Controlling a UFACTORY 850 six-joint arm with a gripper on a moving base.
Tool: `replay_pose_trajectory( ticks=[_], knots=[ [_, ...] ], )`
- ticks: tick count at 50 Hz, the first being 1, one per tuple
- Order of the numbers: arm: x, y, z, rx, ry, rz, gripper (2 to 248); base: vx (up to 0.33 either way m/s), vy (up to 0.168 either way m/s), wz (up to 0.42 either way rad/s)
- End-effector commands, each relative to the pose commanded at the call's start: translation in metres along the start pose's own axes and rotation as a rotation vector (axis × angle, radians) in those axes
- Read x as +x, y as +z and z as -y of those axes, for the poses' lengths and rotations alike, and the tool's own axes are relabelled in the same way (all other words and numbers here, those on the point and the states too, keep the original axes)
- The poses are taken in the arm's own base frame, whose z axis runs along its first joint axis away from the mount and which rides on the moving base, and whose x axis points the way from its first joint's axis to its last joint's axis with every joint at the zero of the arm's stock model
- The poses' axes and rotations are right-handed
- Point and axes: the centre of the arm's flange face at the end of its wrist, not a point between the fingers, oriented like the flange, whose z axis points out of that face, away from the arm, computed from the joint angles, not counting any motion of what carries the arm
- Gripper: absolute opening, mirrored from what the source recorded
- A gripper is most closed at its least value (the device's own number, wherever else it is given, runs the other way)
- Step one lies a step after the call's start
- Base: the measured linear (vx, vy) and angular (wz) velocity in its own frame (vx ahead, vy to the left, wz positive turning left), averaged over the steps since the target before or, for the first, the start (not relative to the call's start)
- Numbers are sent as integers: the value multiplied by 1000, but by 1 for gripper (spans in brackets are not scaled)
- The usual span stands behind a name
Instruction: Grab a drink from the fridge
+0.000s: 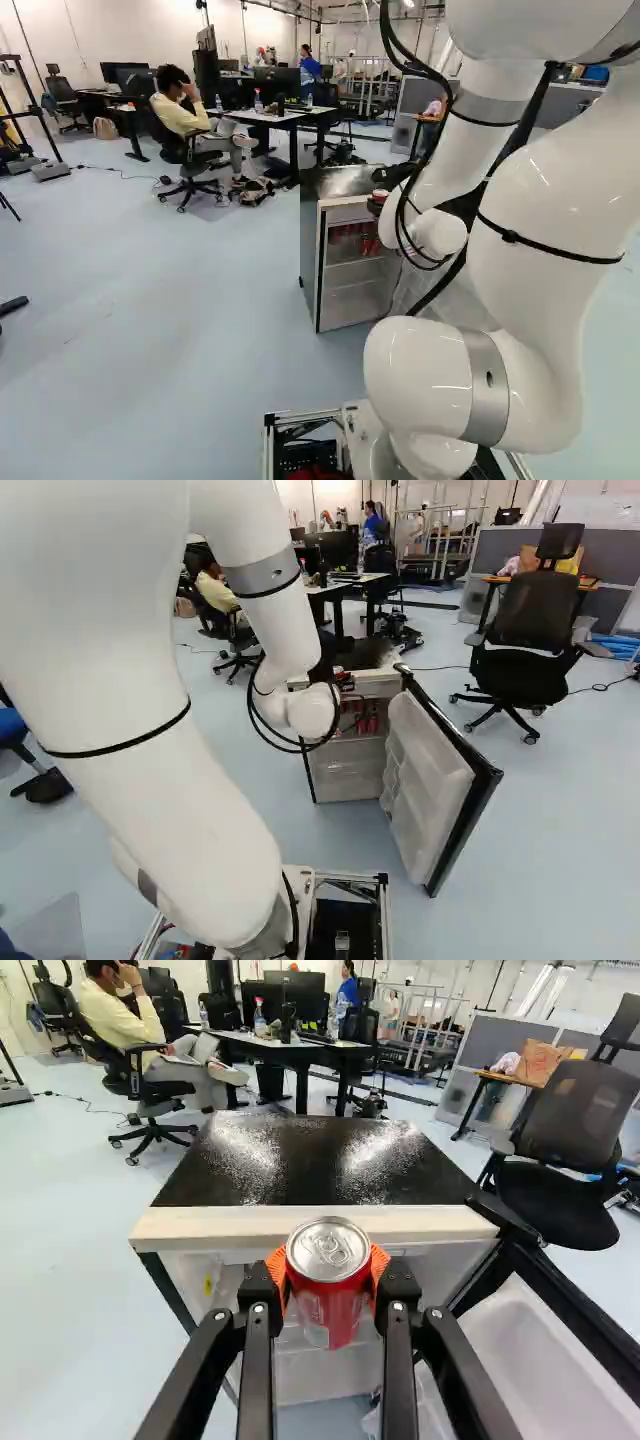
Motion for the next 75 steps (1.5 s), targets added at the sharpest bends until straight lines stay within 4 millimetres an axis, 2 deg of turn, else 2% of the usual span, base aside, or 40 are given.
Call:
replay_pose_trajectory(
  ticks=[32,75],
  knots=[
    [35,14,-5,-2,-30,-54,99,0,0,0],
    [45,63,-11,20,-41,-32,99,0,0,0]
  ],
)
